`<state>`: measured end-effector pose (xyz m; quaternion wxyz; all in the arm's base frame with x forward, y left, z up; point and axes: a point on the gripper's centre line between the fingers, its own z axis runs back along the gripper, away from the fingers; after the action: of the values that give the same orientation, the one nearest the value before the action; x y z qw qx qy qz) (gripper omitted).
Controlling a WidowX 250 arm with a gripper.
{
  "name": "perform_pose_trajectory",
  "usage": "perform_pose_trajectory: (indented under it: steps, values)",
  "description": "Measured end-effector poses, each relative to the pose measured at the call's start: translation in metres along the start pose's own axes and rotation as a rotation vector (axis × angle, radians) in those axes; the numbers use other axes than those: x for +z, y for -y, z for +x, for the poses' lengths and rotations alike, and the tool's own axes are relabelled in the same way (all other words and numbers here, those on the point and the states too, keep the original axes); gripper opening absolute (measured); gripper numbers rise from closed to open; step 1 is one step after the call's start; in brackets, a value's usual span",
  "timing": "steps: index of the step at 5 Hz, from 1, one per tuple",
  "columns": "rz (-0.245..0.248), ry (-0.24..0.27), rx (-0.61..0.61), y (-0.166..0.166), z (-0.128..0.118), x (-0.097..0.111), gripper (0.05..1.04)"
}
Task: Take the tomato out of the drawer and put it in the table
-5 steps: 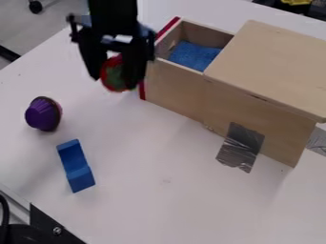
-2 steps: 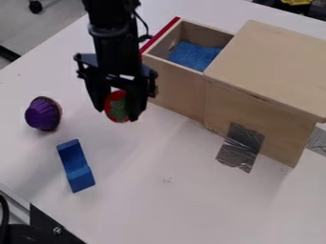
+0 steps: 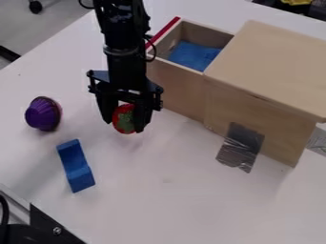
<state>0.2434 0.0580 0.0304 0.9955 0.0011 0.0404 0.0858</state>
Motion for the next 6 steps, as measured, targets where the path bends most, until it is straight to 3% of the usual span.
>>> perform_pose_trajectory:
  steps: [1, 2, 4, 5, 6]
  values:
    - [0.011, -0.005, 0.010, -0.001, 0.008, -0.005, 0.737]
    - [0.032, 0.029, 0.016, -0.001, 0.014, -0.005, 0.737]
    - [0.049, 0.028, 0.015, -0.002, 0.008, -0.013, 0.737]
    - [0.048, -0.015, 0.008, -0.002, 0.008, -0.019, 0.750]
    - [0.041, -0.016, 0.013, -0.001, 0.012, -0.019, 0.812]
